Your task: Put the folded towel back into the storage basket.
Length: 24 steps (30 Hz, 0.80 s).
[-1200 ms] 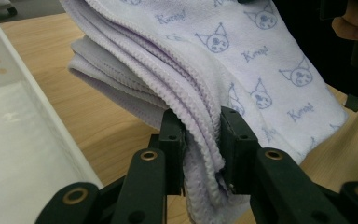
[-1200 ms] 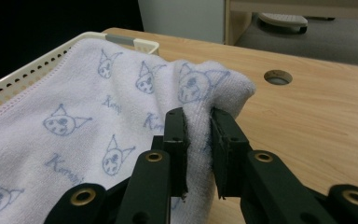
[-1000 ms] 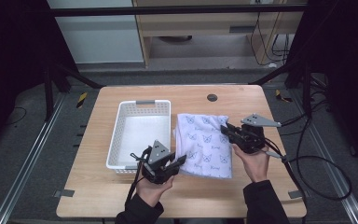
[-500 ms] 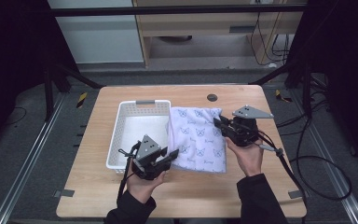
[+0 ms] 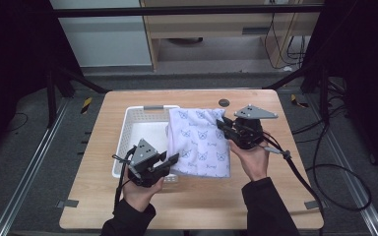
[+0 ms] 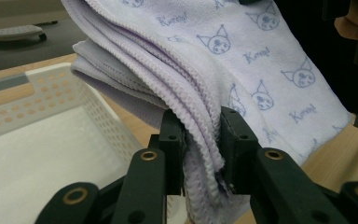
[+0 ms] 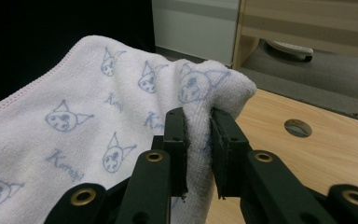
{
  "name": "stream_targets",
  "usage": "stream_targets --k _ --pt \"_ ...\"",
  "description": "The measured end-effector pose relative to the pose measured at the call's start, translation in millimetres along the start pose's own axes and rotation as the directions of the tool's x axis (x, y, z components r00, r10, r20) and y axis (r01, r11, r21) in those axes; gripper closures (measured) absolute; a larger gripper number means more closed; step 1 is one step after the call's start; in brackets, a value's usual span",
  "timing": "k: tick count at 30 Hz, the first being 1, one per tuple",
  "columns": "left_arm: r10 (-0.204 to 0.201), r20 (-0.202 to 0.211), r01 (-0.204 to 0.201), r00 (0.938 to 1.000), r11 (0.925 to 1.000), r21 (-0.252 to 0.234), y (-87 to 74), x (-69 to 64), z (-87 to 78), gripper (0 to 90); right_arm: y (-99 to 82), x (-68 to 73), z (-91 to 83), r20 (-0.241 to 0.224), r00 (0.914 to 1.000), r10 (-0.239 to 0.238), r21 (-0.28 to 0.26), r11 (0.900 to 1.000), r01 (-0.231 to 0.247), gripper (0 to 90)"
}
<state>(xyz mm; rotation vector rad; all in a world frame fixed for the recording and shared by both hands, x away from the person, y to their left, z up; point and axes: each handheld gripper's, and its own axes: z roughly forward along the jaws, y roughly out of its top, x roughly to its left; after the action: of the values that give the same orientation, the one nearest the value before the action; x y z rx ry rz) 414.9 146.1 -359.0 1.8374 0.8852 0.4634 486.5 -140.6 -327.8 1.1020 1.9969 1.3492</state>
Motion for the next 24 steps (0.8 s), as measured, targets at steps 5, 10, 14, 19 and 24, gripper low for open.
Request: stream_targets --k 5,10,14,19,24 --pt "-0.010 -0.013 0.010 0.9999 0.9999 -0.009 -2.3 7.1 -7.8 71.7 3.6 7.0 7.1 -0.014 0.9999 0.000 -0.007 1.0000 0.000 77.9" --pt "-0.021 -0.025 0.021 0.9995 0.9997 -0.013 -6.5 15.2 -14.4 71.7 6.2 15.0 15.9 -0.019 0.9998 -0.007 -0.003 1.0000 0.007 77.9" --pt "-0.032 -0.031 0.031 0.9990 0.9992 -0.025 -8.3 22.5 -21.6 71.7 8.6 20.2 22.8 -0.041 0.9992 -0.002 -0.009 1.0000 0.002 77.8" --pt "-0.042 -0.045 0.040 0.9981 0.9987 -0.030 -10.8 30.8 -28.9 71.7 11.4 27.3 31.4 -0.053 0.9986 -0.007 -0.007 1.0000 0.006 77.8" --pt "-0.055 -0.056 0.054 0.9969 0.9983 -0.024 -15.9 38.9 -34.3 71.7 11.6 33.0 41.1 -0.066 0.9978 -0.006 -0.002 1.0000 0.006 77.8"
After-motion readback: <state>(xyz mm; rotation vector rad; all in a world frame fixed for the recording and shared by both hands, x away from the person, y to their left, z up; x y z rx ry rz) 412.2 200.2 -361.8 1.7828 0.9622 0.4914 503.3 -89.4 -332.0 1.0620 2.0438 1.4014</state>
